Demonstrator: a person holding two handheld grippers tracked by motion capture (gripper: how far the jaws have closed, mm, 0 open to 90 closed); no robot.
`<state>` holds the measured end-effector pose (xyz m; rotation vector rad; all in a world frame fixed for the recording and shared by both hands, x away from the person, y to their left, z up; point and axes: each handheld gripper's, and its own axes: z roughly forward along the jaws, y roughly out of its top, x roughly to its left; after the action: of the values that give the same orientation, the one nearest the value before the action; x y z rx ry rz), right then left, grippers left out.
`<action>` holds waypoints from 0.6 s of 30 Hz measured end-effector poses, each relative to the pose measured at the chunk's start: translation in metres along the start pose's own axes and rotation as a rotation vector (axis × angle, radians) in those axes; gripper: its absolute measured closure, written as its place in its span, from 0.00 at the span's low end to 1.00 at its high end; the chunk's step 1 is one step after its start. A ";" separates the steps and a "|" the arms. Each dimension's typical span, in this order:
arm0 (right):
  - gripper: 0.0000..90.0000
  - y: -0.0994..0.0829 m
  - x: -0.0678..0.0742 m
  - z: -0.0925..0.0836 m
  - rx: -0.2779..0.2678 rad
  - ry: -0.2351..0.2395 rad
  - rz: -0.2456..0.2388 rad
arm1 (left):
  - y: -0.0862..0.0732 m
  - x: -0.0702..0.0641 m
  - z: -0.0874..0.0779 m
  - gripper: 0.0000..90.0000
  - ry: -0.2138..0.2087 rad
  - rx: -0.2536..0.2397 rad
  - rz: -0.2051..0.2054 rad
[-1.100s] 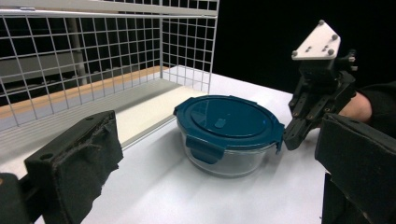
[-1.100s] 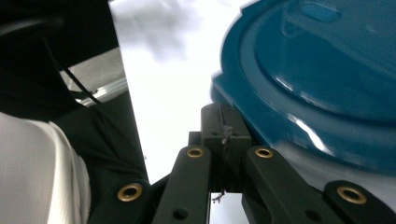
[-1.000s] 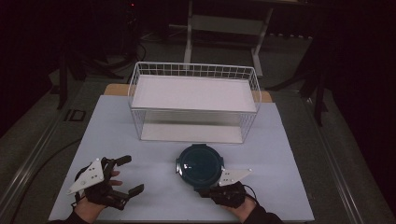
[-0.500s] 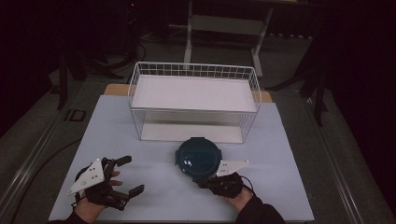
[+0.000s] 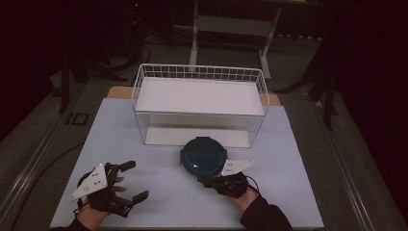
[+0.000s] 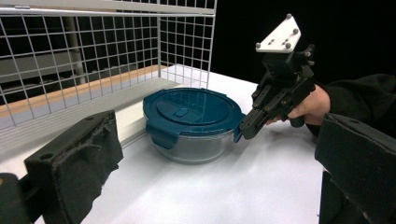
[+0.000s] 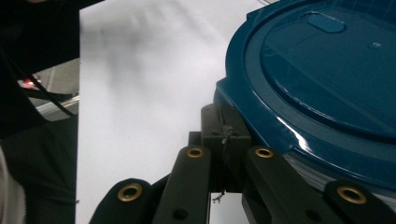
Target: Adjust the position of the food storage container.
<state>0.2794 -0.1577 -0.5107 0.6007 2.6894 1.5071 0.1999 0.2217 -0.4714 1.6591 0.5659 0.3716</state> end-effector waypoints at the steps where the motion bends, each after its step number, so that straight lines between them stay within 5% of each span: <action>1: 1.00 0.000 0.000 0.000 -0.007 0.006 0.004 | 0.000 0.000 0.000 0.01 -0.001 0.001 -0.001; 11: 0.93 0.013 0.010 -0.030 -0.100 -0.028 -0.024 | 0.003 -0.003 0.010 0.01 -0.012 0.036 0.008; 18: 0.41 0.014 0.008 -0.047 -0.194 -0.096 0.013 | 0.013 -0.004 0.025 0.01 -0.004 0.081 0.012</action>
<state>0.2677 -0.1871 -0.4726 0.6632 2.4370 1.6698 0.2122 0.1979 -0.4623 1.7410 0.5745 0.3587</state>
